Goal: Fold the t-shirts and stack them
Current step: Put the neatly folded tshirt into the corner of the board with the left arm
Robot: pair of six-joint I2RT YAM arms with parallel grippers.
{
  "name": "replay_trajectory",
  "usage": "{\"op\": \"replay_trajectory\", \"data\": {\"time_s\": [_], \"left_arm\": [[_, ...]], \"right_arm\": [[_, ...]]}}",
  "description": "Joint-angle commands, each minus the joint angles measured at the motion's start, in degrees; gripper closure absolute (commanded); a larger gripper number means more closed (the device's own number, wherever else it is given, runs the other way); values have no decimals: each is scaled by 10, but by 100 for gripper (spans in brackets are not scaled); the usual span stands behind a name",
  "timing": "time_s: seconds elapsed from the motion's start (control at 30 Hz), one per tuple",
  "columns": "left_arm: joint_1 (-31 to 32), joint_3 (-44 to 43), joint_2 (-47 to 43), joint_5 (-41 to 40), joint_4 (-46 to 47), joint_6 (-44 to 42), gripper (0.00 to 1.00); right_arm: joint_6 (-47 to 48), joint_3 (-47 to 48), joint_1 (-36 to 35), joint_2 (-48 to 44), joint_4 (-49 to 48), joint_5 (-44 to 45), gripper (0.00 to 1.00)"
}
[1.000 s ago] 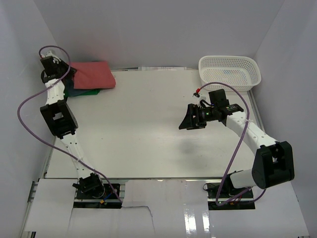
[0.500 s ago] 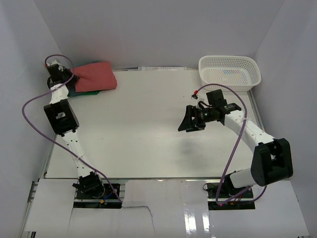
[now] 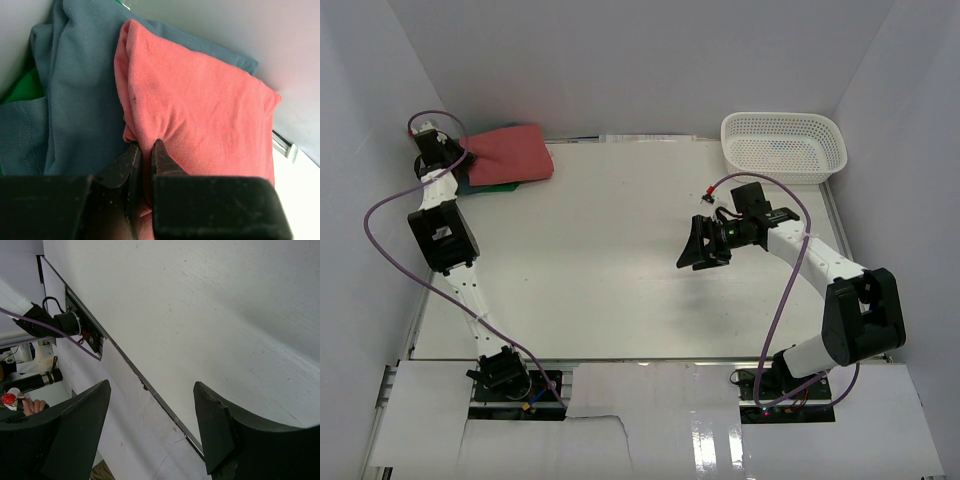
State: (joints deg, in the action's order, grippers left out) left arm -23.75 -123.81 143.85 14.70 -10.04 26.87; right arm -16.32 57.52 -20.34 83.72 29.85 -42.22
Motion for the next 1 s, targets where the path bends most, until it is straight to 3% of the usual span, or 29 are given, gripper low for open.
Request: {"op": "replay_trajectory", "data": {"time_s": [0.0, 0.1, 0.13, 0.5, 0.63, 0.83, 0.87, 0.97], "left_arm": [[-22, -13, -36, -46, 20, 0, 90], [-22, -6, -37, -35, 21, 9, 67], [-23, -3, -37, -34, 23, 11, 53], [-22, -28, -89, -5, 41, 42, 37], [-21, -18, -131, 7, 48, 42, 36], [-15, 124, -231, 1, 163, 36, 33], [-13, 142, -235, 9, 177, 35, 37], [-3, 159, -217, 31, 181, 27, 75]], "right_arm": [[0, -4, -3, -1, -18, -16, 26], [-1, -10, -3, -3, -22, -18, 26], [-1, -11, -3, -3, -22, -18, 26], [-9, -35, -5, -21, -39, -23, 26], [-12, -47, -6, -27, -50, -30, 26], [-6, -48, -7, -30, -50, -38, 26], [-4, -47, -7, -31, -47, -38, 26], [-1, -41, -7, -29, -43, -41, 26]]}}
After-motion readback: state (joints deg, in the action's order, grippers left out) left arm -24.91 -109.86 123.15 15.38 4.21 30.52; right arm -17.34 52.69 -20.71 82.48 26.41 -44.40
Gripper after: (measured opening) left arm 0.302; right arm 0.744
